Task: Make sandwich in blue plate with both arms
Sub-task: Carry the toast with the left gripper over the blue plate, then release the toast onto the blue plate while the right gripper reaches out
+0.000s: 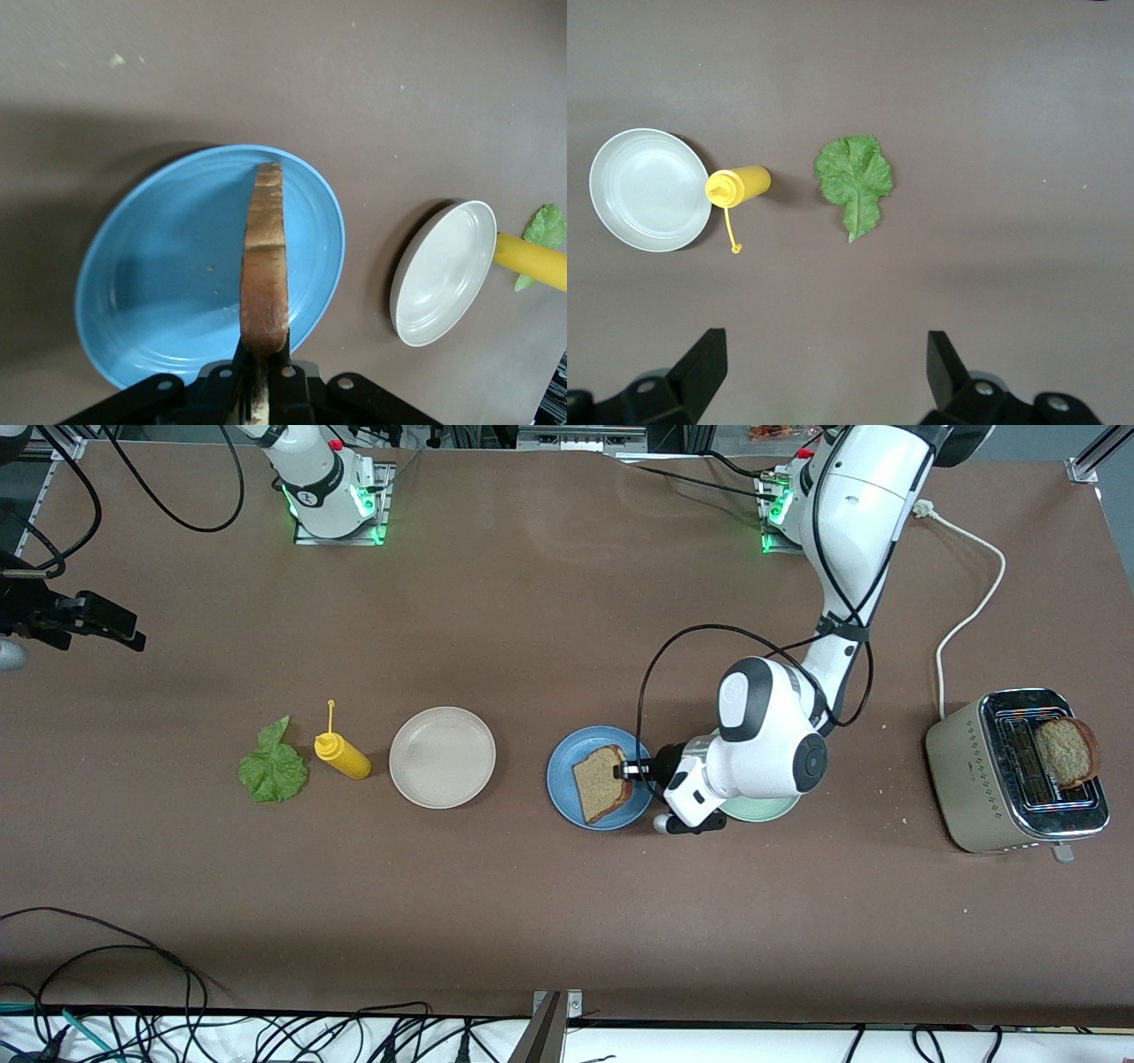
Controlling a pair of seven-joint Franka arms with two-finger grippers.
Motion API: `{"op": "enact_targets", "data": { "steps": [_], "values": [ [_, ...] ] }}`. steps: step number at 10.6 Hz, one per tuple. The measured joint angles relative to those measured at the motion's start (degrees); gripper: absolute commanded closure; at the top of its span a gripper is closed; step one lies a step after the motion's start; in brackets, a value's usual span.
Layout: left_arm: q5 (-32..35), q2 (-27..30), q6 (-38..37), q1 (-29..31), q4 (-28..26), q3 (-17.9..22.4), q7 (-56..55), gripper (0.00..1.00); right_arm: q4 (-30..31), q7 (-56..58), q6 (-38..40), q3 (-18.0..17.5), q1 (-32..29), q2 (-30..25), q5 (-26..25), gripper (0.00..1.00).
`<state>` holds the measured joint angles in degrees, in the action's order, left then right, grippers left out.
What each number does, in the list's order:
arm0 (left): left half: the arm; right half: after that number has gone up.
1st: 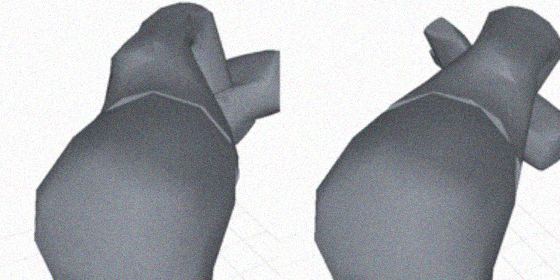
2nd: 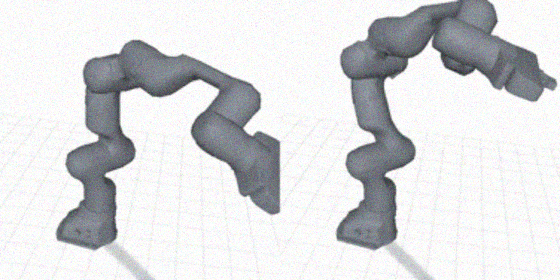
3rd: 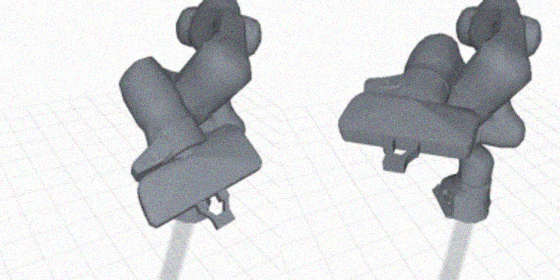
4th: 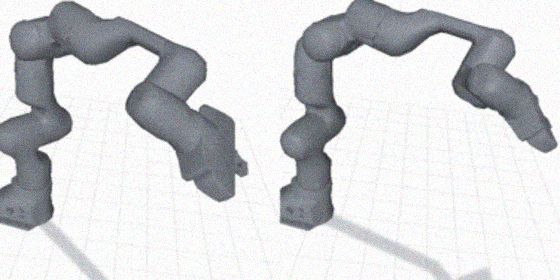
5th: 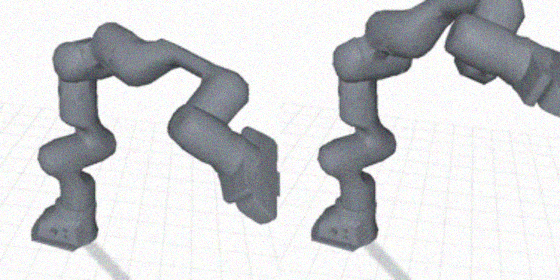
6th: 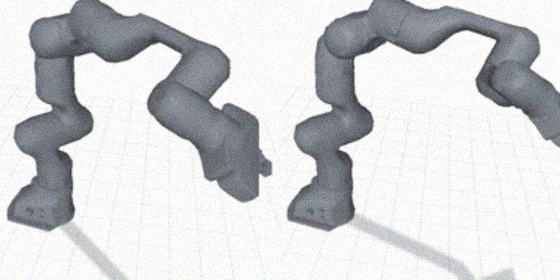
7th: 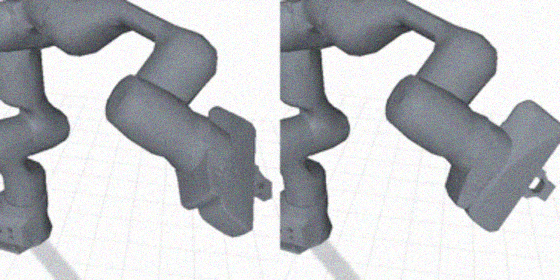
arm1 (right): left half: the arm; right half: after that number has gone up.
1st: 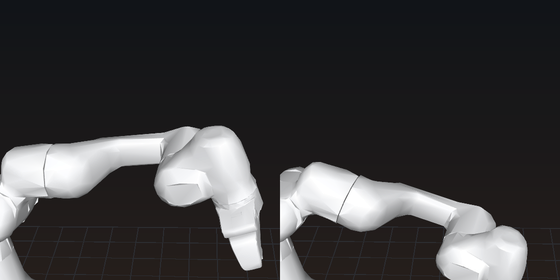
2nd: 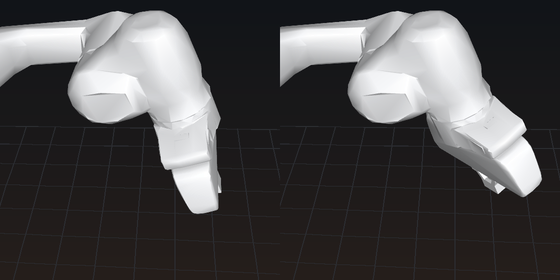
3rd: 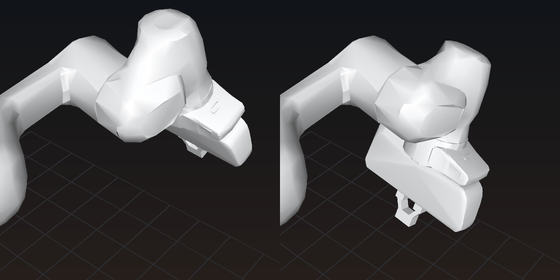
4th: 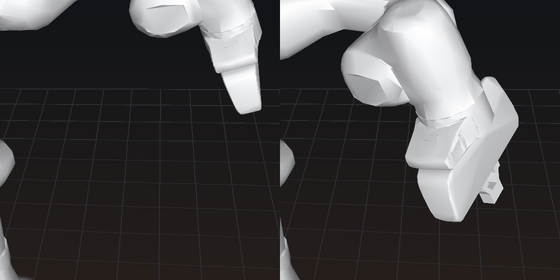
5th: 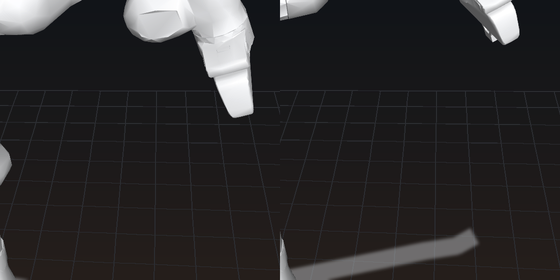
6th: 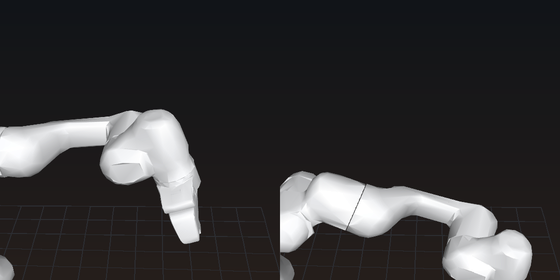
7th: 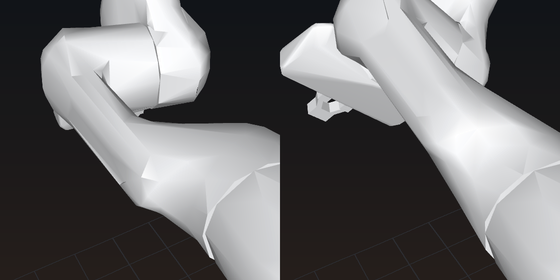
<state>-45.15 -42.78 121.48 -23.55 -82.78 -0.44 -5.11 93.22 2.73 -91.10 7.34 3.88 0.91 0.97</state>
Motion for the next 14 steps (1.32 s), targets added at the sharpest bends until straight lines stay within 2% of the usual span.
{"op": "enact_targets", "data": {
  "steps": [1, 5, 7, 8, 9, 11, 14],
  "values": [
    [0.0, -0.1, 0.0, 0.5, 0.0, 0.1, 0.8, 0.96, 0.0, 0.0, 0.0, -0.1, 0.1, 0.1, 0.0, 0.00],
    [0.0, -0.8, -0.1, 0.7, 0.0, 0.1, 1.2, 0.96, 0.0, 0.0, 0.0, -0.5, 1.0, 1.2, 0.0, 0.00],
    [0.0, -1.5, 0.0, 0.6, 0.0, 0.0, 1.2, 0.92, 0.0, 0.0, 0.0, -0.5, 1.6, 1.6, 0.0, 0.00],
    [0.0, -2.0, 0.0, 0.6, 0.0, 0.0, 1.2, 0.63, 0.0, -0.1, 0.0, -0.5, 1.9, 1.6, 0.0, 0.00],
    [0.0, -2.4, 0.0, 0.6, 0.0, 0.0, 1.3, 0.01, 0.0, -0.1, 0.0, -0.5, 2.3, 1.7, 0.0, 0.00],
    [0.0, -2.7, 0.1, 0.8, 0.0, 0.1, 3.3, 0.00, 0.0, -0.1, -0.1, -0.6, 3.4, 2.0, 0.0, 0.00],
    [0.0, -3.7, 0.1, 4.1, -0.5, 0.5, 13.6, 0.00, 0.0, -0.2, -0.2, -0.5, 3.7, 2.7, 0.0, 0.00]
  ]
}}
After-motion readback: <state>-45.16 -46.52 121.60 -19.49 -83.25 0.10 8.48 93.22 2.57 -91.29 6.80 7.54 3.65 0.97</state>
